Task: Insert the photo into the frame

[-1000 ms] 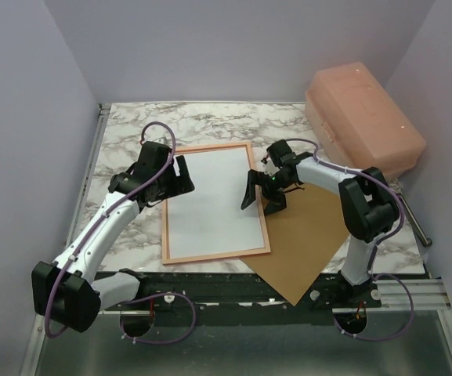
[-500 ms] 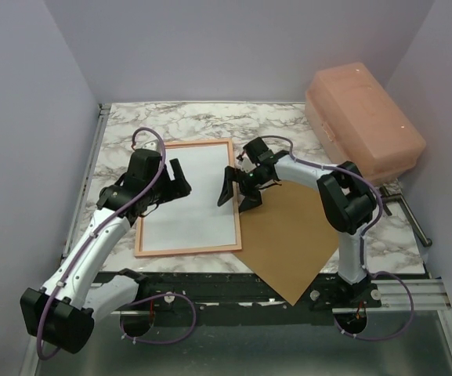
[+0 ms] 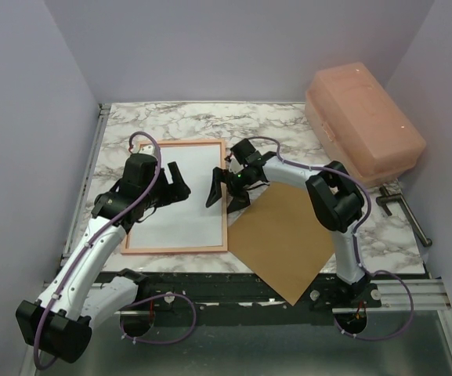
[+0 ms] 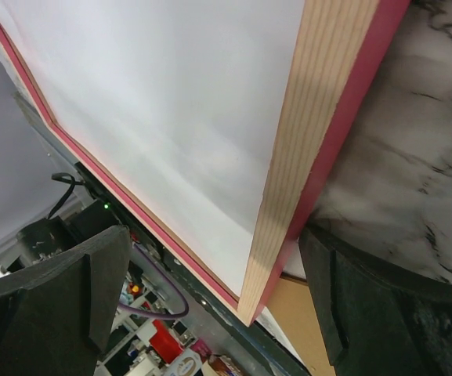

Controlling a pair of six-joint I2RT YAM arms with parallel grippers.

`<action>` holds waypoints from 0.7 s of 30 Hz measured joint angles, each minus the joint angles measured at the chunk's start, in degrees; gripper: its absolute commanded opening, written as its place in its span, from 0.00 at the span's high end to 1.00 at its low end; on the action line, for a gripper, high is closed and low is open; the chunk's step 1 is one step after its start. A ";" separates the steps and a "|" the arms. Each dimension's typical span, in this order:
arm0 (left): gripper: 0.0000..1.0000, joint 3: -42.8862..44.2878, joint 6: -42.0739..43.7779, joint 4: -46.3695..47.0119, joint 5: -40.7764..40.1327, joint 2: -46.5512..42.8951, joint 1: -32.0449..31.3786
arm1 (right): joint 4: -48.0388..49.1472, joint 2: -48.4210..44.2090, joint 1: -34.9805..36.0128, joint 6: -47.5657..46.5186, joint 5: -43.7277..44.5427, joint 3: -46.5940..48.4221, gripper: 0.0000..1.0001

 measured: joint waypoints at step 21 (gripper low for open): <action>0.16 -5.60 -0.02 0.50 7.50 -2.38 0.00 | -0.33 -1.60 2.01 1.88 4.15 -0.39 0.01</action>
